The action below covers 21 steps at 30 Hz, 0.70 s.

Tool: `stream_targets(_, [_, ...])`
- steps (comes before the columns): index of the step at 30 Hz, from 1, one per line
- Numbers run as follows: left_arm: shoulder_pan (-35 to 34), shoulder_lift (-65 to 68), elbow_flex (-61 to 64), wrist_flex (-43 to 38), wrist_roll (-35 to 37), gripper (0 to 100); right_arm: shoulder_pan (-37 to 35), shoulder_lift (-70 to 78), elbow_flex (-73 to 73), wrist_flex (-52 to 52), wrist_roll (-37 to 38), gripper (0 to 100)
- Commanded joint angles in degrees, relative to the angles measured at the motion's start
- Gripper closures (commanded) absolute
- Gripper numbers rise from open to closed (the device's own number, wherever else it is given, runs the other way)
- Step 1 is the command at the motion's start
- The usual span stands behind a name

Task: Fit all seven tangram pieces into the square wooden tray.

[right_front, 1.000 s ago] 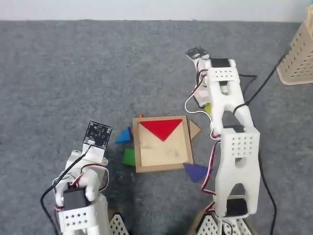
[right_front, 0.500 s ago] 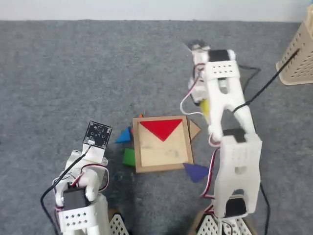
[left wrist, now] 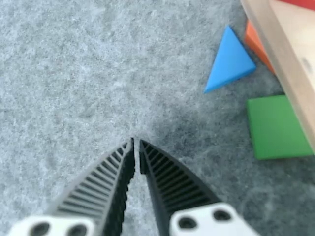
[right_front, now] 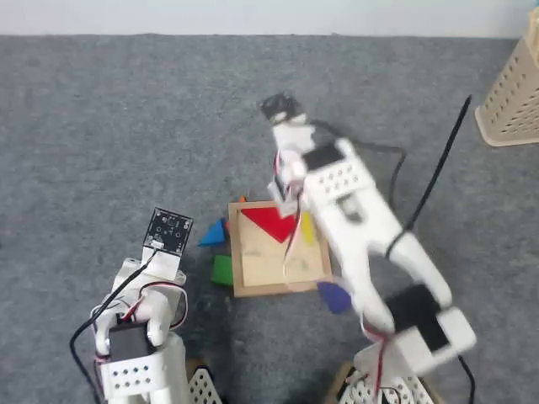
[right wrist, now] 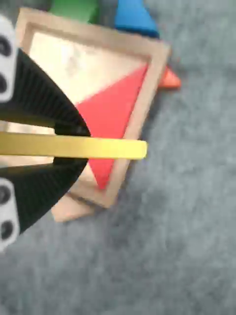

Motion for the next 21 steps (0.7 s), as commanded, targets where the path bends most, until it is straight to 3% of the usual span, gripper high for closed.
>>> stream_targets(1, [-0.09, -1.14, -0.4, -0.09, -0.35, 99, -6.64, -7.78, 4.4, -4.79, -3.87, 99.2])
stream_targets(6, [-0.09, -1.14, -0.4, -0.09, -0.35, 99, -13.23, -3.47, 2.55, -5.23, -9.41, 99.2])
stream_targets(14, [-0.09, -1.14, -0.4, -0.09, -0.35, 99, -15.16, 5.49, -2.81, -4.97, -22.15, 98.9])
stream_targets(21, [-0.09, -1.14, -0.4, -0.09, -0.35, 99, -16.92, 7.96, -5.19, -3.82, -24.44, 94.6])
